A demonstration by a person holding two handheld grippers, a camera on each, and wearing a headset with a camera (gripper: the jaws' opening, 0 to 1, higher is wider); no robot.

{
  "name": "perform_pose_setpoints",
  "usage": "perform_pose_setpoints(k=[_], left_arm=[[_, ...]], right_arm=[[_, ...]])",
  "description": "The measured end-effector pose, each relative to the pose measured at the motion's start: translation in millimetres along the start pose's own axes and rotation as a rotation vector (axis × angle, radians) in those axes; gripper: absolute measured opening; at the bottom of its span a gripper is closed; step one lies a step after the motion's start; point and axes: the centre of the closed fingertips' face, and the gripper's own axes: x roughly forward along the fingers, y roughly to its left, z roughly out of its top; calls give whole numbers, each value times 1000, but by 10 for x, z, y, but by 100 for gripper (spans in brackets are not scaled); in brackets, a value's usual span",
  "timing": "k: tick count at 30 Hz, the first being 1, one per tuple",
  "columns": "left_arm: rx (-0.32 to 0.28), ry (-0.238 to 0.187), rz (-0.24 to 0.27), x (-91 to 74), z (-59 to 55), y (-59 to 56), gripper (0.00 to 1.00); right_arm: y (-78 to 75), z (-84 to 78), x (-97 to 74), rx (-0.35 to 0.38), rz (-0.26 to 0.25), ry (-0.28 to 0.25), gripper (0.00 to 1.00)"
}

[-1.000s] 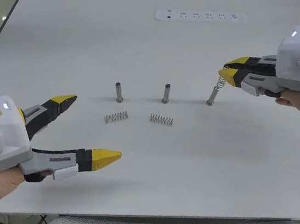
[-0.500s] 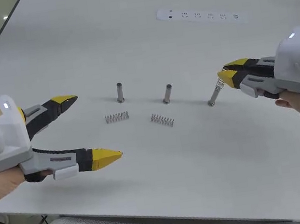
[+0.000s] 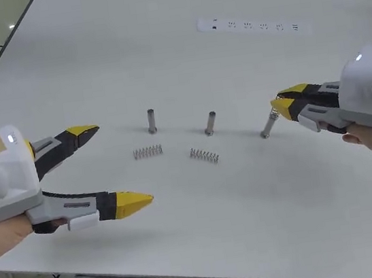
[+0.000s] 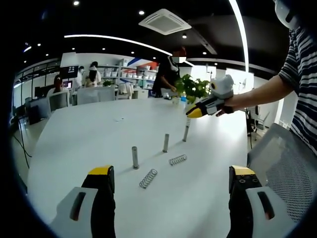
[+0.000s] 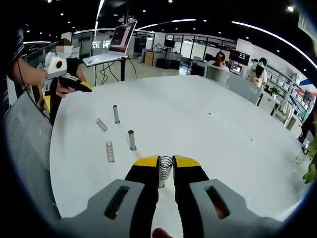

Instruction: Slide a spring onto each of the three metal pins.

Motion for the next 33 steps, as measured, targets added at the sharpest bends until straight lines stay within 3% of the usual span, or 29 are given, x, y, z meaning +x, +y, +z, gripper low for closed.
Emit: perform_pose_setpoints(k=[33], left_arm=[[-13, -1, 7, -38, -13, -6, 94]], right_arm=[[110, -376, 193, 10, 25, 106, 12]])
